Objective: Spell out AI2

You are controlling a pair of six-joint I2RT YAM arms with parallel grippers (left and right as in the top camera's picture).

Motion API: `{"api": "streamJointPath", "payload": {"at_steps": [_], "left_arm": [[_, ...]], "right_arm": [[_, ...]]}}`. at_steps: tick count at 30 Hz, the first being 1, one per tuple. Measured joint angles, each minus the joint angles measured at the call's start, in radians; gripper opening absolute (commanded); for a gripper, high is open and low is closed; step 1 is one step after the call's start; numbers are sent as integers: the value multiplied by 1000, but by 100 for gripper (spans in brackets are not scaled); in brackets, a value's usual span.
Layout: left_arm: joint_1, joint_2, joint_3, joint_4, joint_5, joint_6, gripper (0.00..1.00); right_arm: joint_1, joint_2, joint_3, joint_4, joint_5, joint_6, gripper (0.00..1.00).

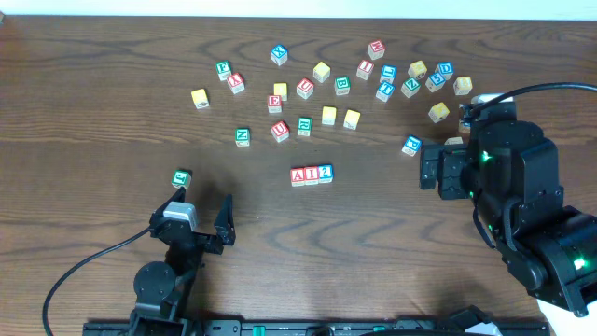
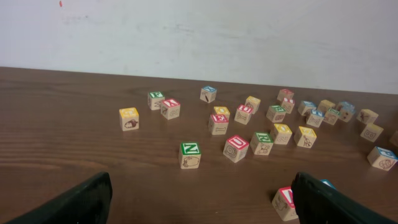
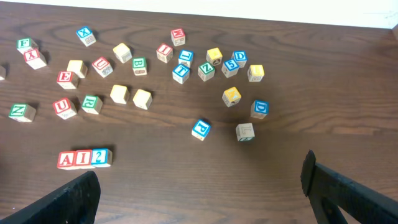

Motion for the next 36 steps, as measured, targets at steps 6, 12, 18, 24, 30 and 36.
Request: {"api": "streamJointPath", "payload": {"at_steps": [6,12,18,24,30,36], "left_arm": [[0,0,0,0,0,0,91],[0,0,0,0,0,0,91],[0,0,2,-2,0,0,90],[0,0,8,-11,1,0,91],[0,0,8,-11,0,0,90],[0,0,8,-11,0,0,90]], "right_arm": [[0,0,0,0,0,0,99],[0,0,0,21,0,0,99],[0,-86,-134,301,-16,-45,99],[0,-360,-595,719,-73,-138,99],[0,-565,-883,882,-89,-169,99],[-10,-673,-1052,962,-97,-207,99]]}}
